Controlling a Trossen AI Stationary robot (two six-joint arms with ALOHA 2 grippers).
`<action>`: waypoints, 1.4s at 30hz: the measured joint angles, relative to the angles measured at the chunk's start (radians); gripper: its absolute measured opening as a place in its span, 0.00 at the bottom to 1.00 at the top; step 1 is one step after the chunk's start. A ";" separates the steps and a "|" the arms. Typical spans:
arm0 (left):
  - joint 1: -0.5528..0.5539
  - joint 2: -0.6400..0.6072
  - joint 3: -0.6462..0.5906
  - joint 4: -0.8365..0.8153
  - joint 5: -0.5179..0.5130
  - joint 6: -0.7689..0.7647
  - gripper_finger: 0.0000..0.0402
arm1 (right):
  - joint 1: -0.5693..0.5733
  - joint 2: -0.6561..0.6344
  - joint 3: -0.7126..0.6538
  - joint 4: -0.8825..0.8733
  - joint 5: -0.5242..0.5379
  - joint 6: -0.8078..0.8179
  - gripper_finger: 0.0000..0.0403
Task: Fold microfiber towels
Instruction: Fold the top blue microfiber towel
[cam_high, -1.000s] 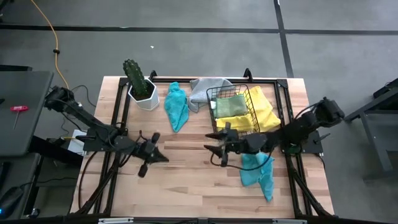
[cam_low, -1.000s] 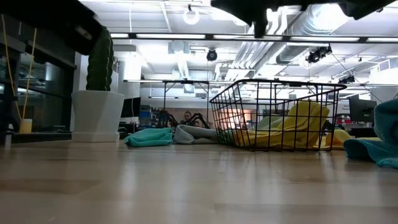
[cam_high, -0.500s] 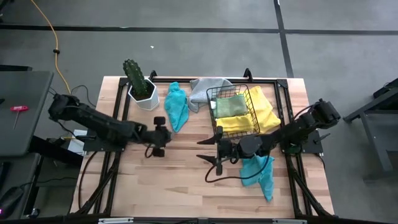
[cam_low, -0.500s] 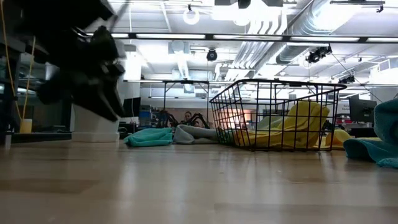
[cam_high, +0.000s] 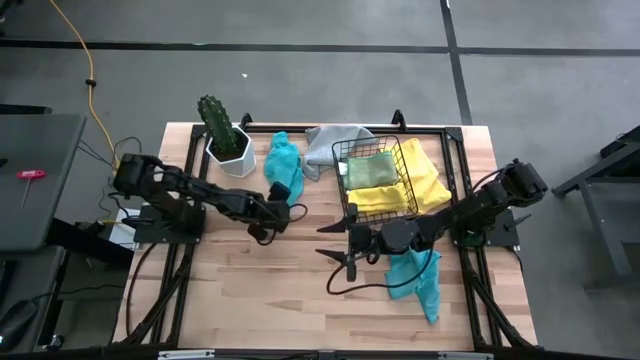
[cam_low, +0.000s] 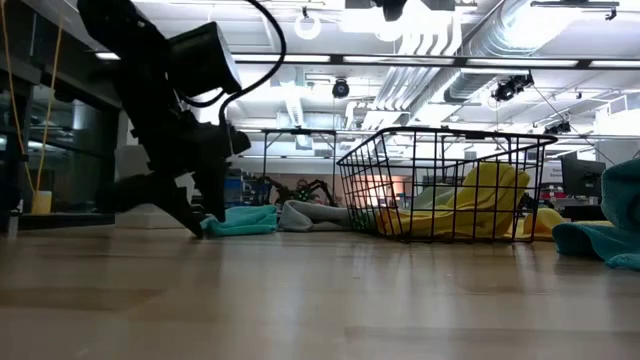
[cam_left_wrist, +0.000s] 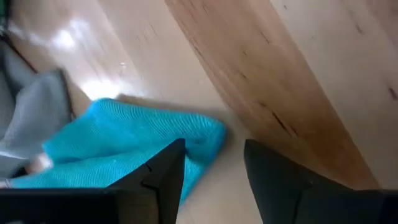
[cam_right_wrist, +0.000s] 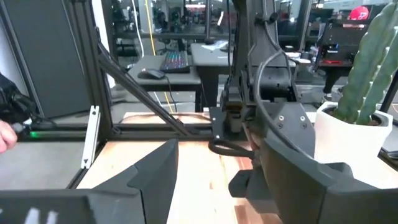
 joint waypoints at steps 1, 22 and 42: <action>-0.001 0.010 0.000 0.009 -0.016 0.005 0.39 | -0.001 0.000 0.000 -0.006 0.000 0.000 0.55; -0.163 -0.113 0.031 -0.152 -0.041 -0.361 0.01 | -0.003 0.000 0.000 -0.011 0.001 0.005 0.55; -0.600 -0.613 -0.043 0.337 -0.235 -0.951 0.00 | -0.005 0.000 0.000 -0.011 0.001 0.055 0.55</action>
